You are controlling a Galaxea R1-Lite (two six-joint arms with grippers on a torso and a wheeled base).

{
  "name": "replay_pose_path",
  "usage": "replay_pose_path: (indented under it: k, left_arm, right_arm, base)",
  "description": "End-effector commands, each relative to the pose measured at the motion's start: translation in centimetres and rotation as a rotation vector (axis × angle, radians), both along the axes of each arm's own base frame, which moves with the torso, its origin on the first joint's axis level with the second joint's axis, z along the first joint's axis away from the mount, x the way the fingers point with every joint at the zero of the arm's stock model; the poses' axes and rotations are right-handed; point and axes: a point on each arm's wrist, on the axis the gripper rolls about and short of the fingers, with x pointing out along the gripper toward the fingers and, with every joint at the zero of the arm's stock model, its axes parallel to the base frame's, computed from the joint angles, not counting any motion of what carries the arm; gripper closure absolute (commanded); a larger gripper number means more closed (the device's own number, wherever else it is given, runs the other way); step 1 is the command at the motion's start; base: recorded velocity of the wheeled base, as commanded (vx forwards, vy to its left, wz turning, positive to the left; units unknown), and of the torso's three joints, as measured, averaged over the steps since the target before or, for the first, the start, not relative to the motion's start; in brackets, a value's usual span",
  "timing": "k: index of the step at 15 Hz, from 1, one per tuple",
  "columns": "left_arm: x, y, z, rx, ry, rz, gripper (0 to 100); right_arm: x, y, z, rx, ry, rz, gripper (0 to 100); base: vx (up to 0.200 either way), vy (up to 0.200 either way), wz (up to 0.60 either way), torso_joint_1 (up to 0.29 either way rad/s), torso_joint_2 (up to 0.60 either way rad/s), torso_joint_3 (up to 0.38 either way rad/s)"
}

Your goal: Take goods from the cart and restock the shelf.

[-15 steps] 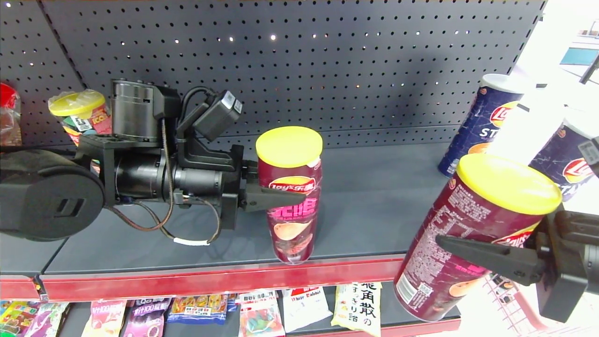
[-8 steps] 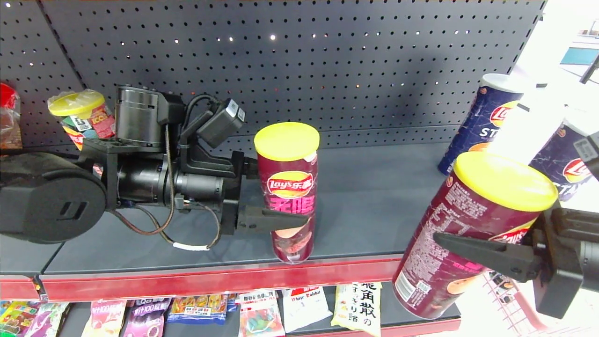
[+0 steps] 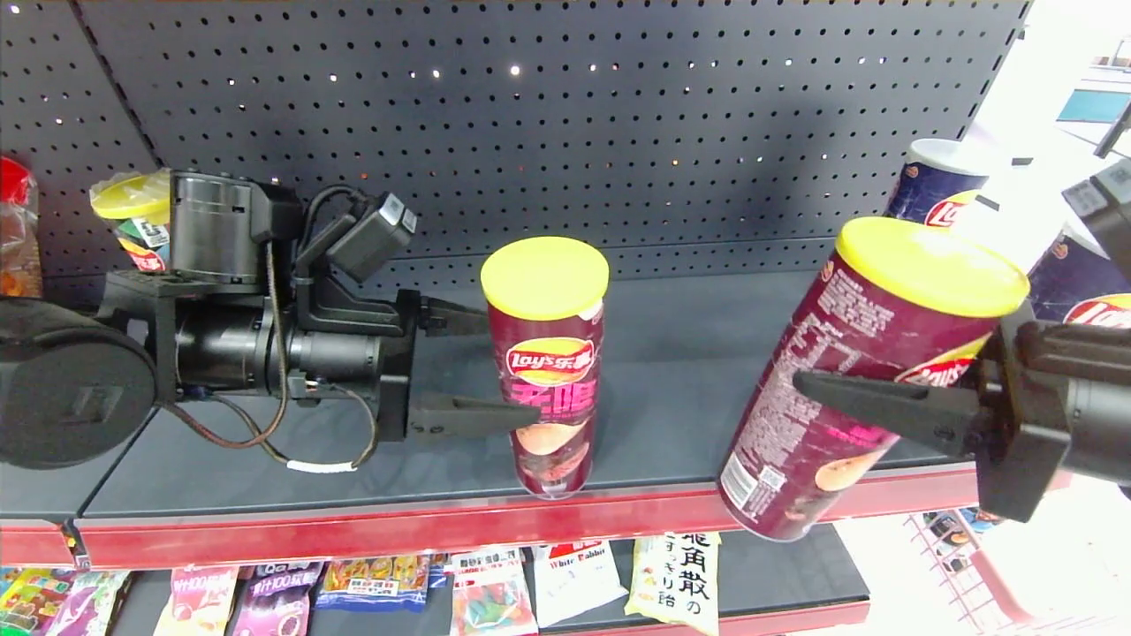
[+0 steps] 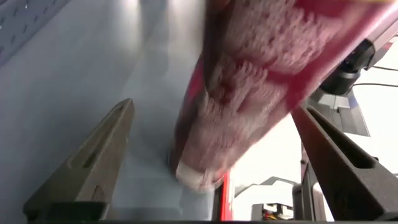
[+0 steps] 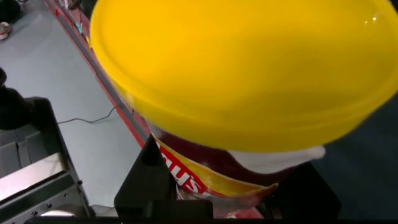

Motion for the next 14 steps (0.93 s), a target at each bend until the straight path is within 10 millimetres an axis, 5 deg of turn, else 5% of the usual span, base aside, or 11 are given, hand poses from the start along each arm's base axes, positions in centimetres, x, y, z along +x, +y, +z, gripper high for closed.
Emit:
replay_pose_path:
  k: [1, 7, 14]
  left_arm:
    - [-1.2, 1.7, 0.1, 0.000, -0.001, 0.039, 0]
    - [-4.4, 6.0, -0.9, 0.008, 0.031, 0.165, 0]
    - [-5.9, 7.7, -1.0, 0.027, 0.014, 0.278, 0]
  right_arm:
    - [2.2, 1.4, 0.3, -0.010, 0.014, 0.001, 100]
    - [8.2, 4.5, 0.6, -0.022, 0.029, -0.018, 100]
    - [15.2, 8.2, 0.6, -0.007, 0.002, -0.031, 100]
  base:
    - [0.000, 0.000, 0.00, 0.000, 0.00, 0.000]
    - [0.000, 0.000, 0.00, 0.000, 0.00, 0.000]
    - [0.000, 0.000, 0.00, 0.000, 0.00, 0.000]
